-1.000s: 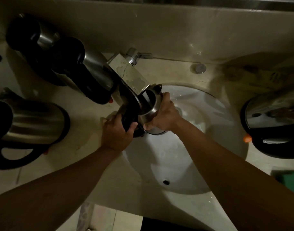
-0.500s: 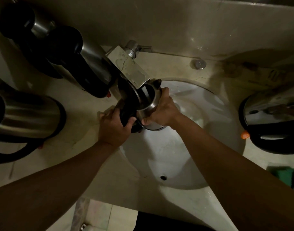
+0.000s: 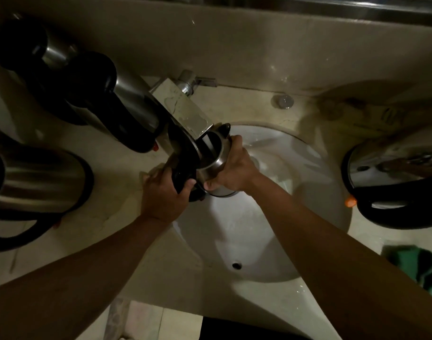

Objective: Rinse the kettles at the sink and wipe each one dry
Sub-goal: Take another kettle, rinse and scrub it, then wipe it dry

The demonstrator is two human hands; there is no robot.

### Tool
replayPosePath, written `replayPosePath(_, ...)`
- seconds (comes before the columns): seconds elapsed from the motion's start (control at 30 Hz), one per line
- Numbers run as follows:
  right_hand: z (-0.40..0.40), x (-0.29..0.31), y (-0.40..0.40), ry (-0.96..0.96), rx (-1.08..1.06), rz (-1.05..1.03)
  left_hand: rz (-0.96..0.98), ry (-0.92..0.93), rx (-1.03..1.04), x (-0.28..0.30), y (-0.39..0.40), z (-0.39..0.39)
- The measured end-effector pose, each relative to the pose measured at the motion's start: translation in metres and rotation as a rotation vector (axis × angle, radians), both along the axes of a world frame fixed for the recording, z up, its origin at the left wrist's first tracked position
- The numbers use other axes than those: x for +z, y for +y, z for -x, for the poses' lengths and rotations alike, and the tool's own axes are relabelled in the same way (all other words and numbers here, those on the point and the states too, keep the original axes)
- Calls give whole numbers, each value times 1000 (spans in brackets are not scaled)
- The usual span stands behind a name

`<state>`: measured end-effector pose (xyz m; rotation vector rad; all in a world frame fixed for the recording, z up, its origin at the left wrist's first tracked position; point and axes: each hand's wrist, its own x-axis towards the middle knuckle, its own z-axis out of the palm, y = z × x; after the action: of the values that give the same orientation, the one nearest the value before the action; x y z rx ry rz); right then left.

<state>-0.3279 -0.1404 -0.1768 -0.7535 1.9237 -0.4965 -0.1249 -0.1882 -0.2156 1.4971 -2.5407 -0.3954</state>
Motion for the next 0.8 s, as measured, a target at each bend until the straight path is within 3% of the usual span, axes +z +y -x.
replayPosePath(0.8, 0, -2, 1, -2, -17, 19, 2, 0, -24, -2, -1, -1)
